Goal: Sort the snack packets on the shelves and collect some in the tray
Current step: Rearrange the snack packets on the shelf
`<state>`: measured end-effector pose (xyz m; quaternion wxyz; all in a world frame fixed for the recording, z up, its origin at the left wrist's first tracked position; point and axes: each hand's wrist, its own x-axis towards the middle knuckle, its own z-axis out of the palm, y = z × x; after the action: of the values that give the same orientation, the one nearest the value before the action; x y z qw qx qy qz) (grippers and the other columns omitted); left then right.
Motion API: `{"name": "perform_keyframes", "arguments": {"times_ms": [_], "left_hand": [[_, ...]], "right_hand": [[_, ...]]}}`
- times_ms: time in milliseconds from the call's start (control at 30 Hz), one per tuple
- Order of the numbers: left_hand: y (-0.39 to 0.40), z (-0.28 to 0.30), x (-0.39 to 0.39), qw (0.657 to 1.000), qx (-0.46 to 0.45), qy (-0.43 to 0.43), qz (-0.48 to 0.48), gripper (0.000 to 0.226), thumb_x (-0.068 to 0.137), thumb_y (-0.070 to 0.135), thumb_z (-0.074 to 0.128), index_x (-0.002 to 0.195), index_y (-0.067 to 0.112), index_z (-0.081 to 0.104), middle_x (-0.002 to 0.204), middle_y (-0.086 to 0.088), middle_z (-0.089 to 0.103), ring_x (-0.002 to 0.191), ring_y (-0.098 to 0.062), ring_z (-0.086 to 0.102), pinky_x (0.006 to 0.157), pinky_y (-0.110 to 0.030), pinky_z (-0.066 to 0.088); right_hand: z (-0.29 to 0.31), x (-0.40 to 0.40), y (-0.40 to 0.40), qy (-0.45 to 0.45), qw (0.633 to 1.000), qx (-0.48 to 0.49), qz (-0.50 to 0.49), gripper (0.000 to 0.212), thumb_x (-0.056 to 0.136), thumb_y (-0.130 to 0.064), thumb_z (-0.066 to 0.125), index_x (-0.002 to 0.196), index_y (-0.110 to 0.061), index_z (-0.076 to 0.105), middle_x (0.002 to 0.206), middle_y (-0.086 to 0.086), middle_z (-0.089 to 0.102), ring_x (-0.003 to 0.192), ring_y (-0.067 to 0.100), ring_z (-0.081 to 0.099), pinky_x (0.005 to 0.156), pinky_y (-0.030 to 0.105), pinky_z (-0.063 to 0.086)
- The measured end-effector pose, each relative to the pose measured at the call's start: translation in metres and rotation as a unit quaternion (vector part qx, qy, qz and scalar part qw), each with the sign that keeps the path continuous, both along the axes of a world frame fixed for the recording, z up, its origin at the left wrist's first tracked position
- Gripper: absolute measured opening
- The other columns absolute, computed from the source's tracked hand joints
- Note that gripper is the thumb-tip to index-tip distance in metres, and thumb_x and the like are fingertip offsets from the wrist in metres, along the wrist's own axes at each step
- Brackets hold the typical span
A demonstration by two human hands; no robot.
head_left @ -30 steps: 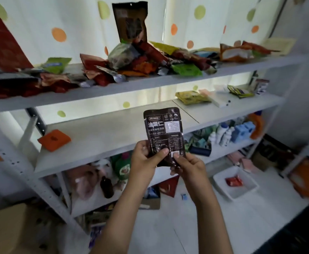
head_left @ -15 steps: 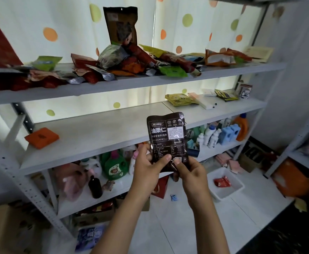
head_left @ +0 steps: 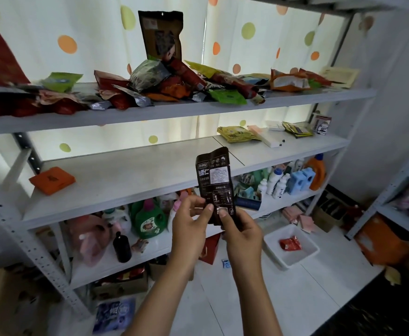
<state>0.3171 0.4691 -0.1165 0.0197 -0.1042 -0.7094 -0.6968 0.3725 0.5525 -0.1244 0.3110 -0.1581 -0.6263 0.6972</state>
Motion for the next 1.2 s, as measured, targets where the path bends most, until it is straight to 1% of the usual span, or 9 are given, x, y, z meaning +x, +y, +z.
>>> {"name": "perform_keyframes", "arguments": {"times_ms": [100, 233, 300, 400, 600, 733, 867, 1000, 1200], "left_hand": [[-0.007, 0.004, 0.001, 0.988, 0.086, -0.079, -0.101, 0.015, 0.094, 0.038, 0.056, 0.105, 0.032, 0.064, 0.099, 0.018, 0.071, 0.097, -0.001, 0.067, 0.083, -0.026, 0.053], [-0.012, 0.002, 0.0, 0.969, 0.128, -0.132, -0.164, 0.029, 0.089, 0.028, 0.065, 0.117, 0.021, 0.064, 0.108, -0.001, 0.073, 0.103, -0.019, 0.069, 0.088, -0.035, 0.056], [-0.014, -0.002, -0.002, 0.968, 0.145, -0.147, -0.146, 0.024, 0.091, 0.016, 0.064, 0.115, 0.018, 0.066, 0.107, -0.003, 0.074, 0.102, -0.022, 0.07, 0.088, -0.037, 0.055], [-0.019, -0.007, -0.004, 0.961, 0.166, -0.164, -0.145, 0.024, 0.096, 0.015, 0.057, 0.118, 0.017, 0.064, 0.11, -0.004, 0.073, 0.102, -0.023, 0.07, 0.089, -0.04, 0.055], [-0.033, -0.013, -0.008, 0.977, 0.109, -0.133, -0.122, 0.03, 0.093, 0.025, 0.062, 0.122, 0.021, 0.063, 0.111, -0.002, 0.072, 0.103, -0.023, 0.069, 0.09, -0.04, 0.056], [-0.044, -0.013, -0.015, 0.983, 0.074, -0.114, -0.121, 0.023, 0.09, 0.019, 0.065, 0.111, 0.012, 0.069, 0.106, -0.008, 0.074, 0.1, -0.027, 0.07, 0.094, -0.046, 0.053], [-0.049, -0.006, -0.018, 0.989, 0.041, -0.068, -0.122, 0.014, 0.087, 0.015, 0.069, 0.099, 0.01, 0.073, 0.094, -0.006, 0.076, 0.091, -0.022, 0.072, 0.079, -0.031, 0.055], [-0.043, -0.004, -0.018, 0.992, 0.023, -0.044, -0.114, 0.008, 0.086, 0.015, 0.07, 0.092, 0.015, 0.075, 0.088, -0.001, 0.076, 0.083, -0.014, 0.072, 0.071, -0.023, 0.051], [-0.03, -0.004, -0.019, 0.995, 0.004, -0.025, -0.1, 0.011, 0.086, 0.012, 0.07, 0.085, 0.022, 0.074, 0.083, 0.004, 0.076, 0.079, -0.009, 0.071, 0.067, -0.017, 0.051]], "right_hand": [[0.0, 0.001, 0.002, -0.012, 1.0, 0.018, 0.018, 0.026, 0.088, -0.003, 0.065, 0.103, -0.021, 0.076, 0.106, -0.008, 0.068, 0.103, 0.011, 0.065, 0.081, 0.026, 0.055], [0.002, 0.001, -0.004, -0.01, 0.997, 0.012, 0.076, 0.041, 0.072, -0.013, 0.048, 0.094, -0.031, 0.078, 0.129, -0.013, 0.056, 0.118, -0.002, 0.053, 0.087, 0.02, 0.051], [-0.001, -0.003, -0.008, -0.001, 0.998, -0.015, 0.06, 0.032, 0.076, -0.011, 0.052, 0.091, -0.023, 0.079, 0.123, -0.013, 0.061, 0.115, 0.002, 0.057, 0.086, 0.021, 0.053], [-0.009, -0.011, -0.008, -0.022, 0.999, -0.016, -0.027, 0.025, 0.09, -0.003, 0.059, 0.098, -0.021, 0.074, 0.109, -0.004, 0.07, 0.108, 0.017, 0.064, 0.089, 0.041, 0.057], [-0.004, -0.007, -0.011, -0.095, 0.989, -0.087, 0.071, 0.021, 0.09, -0.019, 0.069, 0.11, -0.017, 0.069, 0.102, 0.01, 0.072, 0.087, 0.027, 0.07, 0.064, 0.028, 0.059], [0.001, -0.003, -0.008, -0.085, 0.978, -0.134, 0.135, 0.024, 0.088, -0.017, 0.069, 0.111, -0.008, 0.07, 0.101, 0.018, 0.073, 0.079, 0.026, 0.062, 0.065, 0.029, 0.055], [0.0, -0.003, -0.005, -0.082, 0.978, -0.114, 0.154, 0.024, 0.087, -0.021, 0.071, 0.107, -0.007, 0.071, 0.101, 0.029, 0.069, 0.085, 0.038, 0.061, 0.076, 0.044, 0.05], [-0.002, -0.004, -0.002, -0.069, 0.983, -0.101, 0.134, 0.02, 0.088, -0.019, 0.07, 0.105, -0.009, 0.073, 0.098, 0.03, 0.069, 0.086, 0.052, 0.062, 0.075, 0.043, 0.049], [-0.002, -0.006, 0.004, -0.062, 0.988, -0.107, 0.097, 0.013, 0.088, -0.013, 0.069, 0.098, -0.006, 0.074, 0.076, 0.019, 0.068, 0.064, 0.022, 0.057, 0.053, 0.024, 0.049]]}}
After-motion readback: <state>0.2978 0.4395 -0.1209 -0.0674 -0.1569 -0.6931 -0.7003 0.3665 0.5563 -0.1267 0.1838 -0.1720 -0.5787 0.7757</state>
